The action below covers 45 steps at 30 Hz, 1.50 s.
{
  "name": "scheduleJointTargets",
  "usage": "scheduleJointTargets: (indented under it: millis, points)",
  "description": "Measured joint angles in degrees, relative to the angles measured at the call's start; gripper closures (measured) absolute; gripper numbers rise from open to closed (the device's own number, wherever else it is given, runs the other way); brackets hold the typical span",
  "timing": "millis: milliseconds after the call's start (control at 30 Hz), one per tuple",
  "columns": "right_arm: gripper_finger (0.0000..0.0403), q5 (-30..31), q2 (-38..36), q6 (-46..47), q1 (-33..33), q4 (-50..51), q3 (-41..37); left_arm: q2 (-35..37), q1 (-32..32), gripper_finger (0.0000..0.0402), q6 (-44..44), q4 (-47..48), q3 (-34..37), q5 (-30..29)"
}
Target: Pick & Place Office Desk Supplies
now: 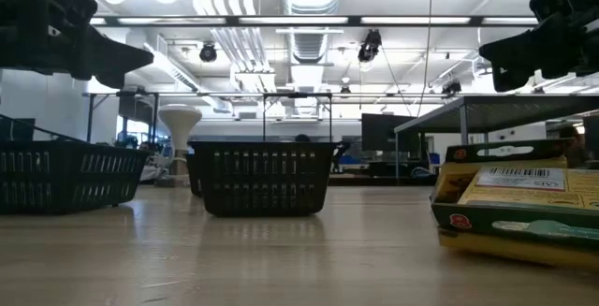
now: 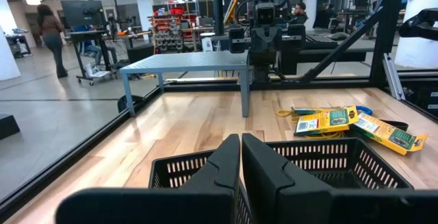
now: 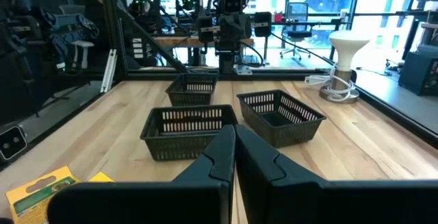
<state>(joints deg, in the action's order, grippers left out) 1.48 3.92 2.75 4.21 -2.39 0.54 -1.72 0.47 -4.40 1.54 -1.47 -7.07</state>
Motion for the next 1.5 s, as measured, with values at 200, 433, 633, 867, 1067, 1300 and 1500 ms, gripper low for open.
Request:
scheduleJointTargets:
  millis: [200,433,633,867,1067,1300,1500]
  points:
    - [0.0394,-0.1,0.0,12.8,0.0,-4.8,0.0,0.0,0.0,0.0378,0.0,0.0,0.0,0.0]
    - [0.0394,-9.5,3.6,12.3,1.6,-20.5,0.1,0.0,0.0,0.0378,0.0,0.0,0.0,0.0]
    - [0.0394,0.7,16.1,9.5,5.4,-29.3,0.4,0.0,0.0,0.0378,0.0,0.0,0.0,0.0]
    - [0.0394,9.0,35.5,6.3,7.7,-25.4,11.4,0.0,0.0,0.0378,0.0,0.0,0.0,0.0]
    - [0.0394,11.0,50.3,8.9,7.9,-10.8,25.4,0.0,0.0,0.0378,0.0,0.0,0.0,0.0]
    - [0.0394,16.0,66.2,14.1,9.9,3.8,39.1,0.0,0.0,0.0378,0.0,0.0,0.0,0.0]
    - [0.0394,16.4,77.7,15.5,12.9,5.2,45.8,0.0,0.0,0.0378,0.9,-1.5,0.2,0.0]
